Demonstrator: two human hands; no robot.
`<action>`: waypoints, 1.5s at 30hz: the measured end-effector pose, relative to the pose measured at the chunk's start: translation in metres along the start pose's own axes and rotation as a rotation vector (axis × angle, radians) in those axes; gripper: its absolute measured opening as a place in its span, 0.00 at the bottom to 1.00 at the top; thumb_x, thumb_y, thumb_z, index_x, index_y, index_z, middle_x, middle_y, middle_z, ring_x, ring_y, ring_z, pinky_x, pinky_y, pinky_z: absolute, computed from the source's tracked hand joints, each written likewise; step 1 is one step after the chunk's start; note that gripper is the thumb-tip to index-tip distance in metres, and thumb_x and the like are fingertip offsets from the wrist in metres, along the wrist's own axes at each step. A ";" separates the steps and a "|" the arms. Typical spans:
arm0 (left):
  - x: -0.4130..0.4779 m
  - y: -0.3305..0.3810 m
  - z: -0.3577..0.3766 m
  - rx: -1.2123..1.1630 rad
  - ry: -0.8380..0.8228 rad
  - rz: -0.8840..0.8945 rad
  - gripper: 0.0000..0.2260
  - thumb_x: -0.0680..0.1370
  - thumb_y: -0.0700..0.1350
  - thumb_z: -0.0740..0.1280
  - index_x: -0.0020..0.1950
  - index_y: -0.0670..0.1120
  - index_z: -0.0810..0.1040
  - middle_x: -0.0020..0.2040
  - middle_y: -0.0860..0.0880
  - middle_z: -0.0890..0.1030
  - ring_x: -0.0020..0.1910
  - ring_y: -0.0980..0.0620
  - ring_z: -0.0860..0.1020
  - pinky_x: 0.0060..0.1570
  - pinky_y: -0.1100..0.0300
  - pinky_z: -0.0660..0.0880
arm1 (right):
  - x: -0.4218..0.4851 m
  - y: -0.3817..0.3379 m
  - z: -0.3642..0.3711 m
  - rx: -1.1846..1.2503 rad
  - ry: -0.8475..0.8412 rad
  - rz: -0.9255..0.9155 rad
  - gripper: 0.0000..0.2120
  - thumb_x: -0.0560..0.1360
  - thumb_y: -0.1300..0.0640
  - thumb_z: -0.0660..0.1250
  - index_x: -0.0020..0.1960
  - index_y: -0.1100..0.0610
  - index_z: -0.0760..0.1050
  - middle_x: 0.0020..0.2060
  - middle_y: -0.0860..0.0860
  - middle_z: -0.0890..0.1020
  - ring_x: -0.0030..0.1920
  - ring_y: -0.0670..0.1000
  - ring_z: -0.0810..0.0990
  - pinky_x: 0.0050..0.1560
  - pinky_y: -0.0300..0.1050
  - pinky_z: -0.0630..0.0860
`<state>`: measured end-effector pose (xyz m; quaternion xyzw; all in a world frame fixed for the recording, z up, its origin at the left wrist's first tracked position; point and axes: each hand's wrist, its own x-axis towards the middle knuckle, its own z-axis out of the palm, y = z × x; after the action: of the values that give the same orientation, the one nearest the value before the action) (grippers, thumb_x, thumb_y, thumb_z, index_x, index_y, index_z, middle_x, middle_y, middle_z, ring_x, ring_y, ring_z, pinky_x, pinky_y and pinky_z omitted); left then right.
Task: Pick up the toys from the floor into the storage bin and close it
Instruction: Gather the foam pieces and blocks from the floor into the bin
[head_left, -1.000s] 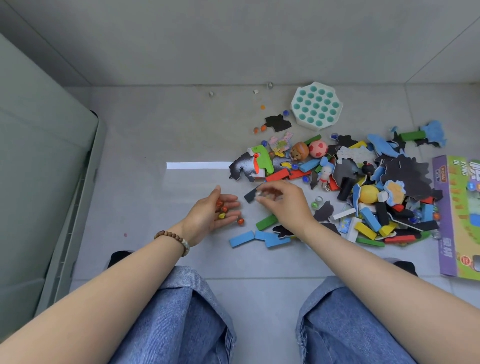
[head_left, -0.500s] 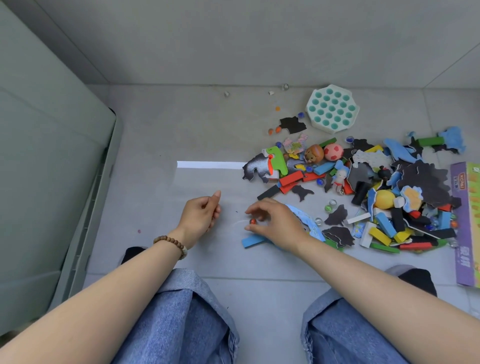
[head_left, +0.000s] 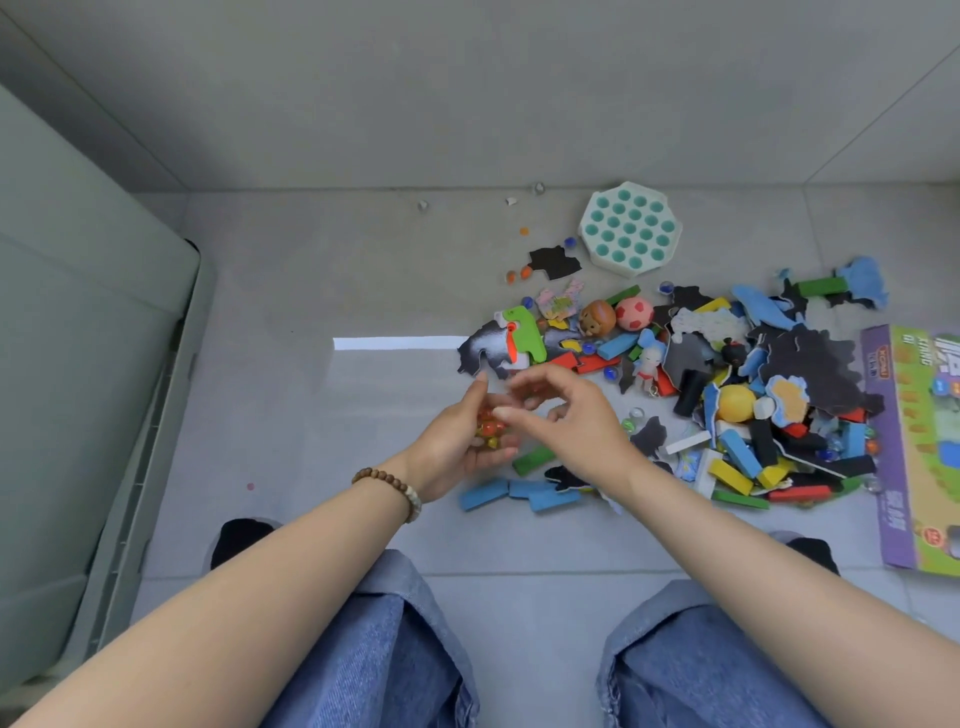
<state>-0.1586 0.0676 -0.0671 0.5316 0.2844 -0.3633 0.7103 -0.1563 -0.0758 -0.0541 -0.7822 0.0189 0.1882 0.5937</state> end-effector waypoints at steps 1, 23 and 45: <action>0.003 0.003 0.005 0.006 0.007 0.014 0.19 0.81 0.57 0.53 0.46 0.45 0.76 0.36 0.50 0.77 0.30 0.57 0.75 0.30 0.66 0.75 | 0.001 0.004 -0.016 0.019 0.072 0.014 0.09 0.69 0.58 0.74 0.48 0.54 0.79 0.43 0.45 0.81 0.41 0.40 0.77 0.41 0.30 0.72; 0.023 0.001 0.046 0.070 0.052 -0.051 0.20 0.81 0.55 0.54 0.49 0.42 0.79 0.48 0.44 0.81 0.44 0.49 0.82 0.38 0.62 0.81 | -0.008 0.069 -0.088 -0.492 0.184 0.100 0.08 0.70 0.59 0.73 0.50 0.58 0.82 0.44 0.47 0.75 0.37 0.42 0.72 0.43 0.35 0.69; 0.018 -0.007 0.019 0.273 0.183 0.035 0.18 0.78 0.57 0.61 0.35 0.46 0.71 0.30 0.51 0.68 0.23 0.57 0.64 0.20 0.68 0.61 | -0.018 0.060 -0.049 -0.361 -0.105 0.123 0.09 0.68 0.54 0.75 0.48 0.51 0.82 0.42 0.42 0.74 0.37 0.40 0.71 0.43 0.36 0.69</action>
<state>-0.1536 0.0438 -0.0801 0.6591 0.2864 -0.3362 0.6087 -0.1751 -0.1430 -0.0929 -0.8623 0.0018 0.2650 0.4314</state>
